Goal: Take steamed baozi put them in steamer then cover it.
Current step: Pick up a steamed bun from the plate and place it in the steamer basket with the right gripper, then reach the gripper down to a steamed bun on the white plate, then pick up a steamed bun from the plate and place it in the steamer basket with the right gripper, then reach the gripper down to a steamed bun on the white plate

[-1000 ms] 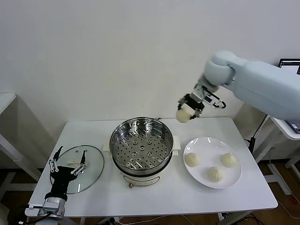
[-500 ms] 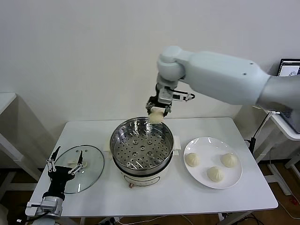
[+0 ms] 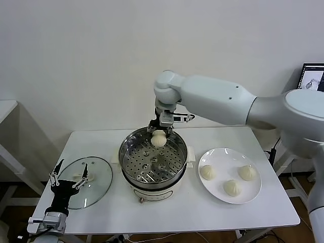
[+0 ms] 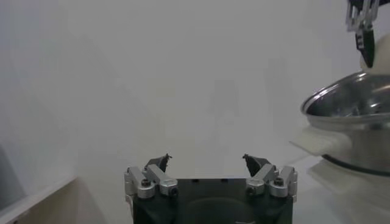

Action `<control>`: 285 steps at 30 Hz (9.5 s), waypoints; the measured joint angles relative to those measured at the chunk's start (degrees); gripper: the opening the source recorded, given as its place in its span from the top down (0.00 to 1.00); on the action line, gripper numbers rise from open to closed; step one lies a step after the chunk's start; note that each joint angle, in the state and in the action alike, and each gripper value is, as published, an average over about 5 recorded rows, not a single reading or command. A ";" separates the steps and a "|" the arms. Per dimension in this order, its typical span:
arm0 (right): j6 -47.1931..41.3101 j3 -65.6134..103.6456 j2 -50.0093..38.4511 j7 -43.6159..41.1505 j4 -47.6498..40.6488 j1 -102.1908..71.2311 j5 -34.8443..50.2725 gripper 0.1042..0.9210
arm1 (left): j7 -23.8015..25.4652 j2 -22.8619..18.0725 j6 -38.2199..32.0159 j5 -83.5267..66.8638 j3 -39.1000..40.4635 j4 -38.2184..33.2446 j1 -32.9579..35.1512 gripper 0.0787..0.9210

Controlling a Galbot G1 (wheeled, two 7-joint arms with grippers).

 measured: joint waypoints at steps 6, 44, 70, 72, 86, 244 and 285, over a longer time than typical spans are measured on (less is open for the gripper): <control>0.53 0.80 1.33 0.38 -2.97 -2.24 -1.64 0.32 | 0.29 -0.08 -0.19 -0.13 -0.20 0.04 0.12 0.12; -23.09 -2.25 -16.82 -6.64 8.33 9.28 22.05 0.12 | 0.07 0.32 0.05 -0.07 0.85 -0.37 0.06 0.12; -53.19 1.84 -36.70 -3.44 11.22 -8.15 28.55 0.12 | -0.20 -0.20 -0.40 1.44 2.73 0.97 -0.44 0.12; -53.67 2.55 -36.32 -2.94 10.64 -9.63 28.17 0.12 | -0.20 -0.21 -0.41 1.46 2.70 1.18 -0.56 0.12; -55.46 5.25 -32.53 -0.12 7.58 -17.33 25.63 0.12 | -0.20 -0.35 -0.43 1.65 2.78 2.14 -0.92 0.12; -78.44 -8.73 -21.44 1.02 24.99 12.76 46.90 0.12 | -0.14 0.96 -1.19 1.84 -0.11 1.62 -1.16 0.12; -67.69 12.75 -46.20 -3.33 22.52 -26.26 13.52 0.12 | -0.44 -0.06 -1.39 3.04 0.81 1.56 -0.89 0.12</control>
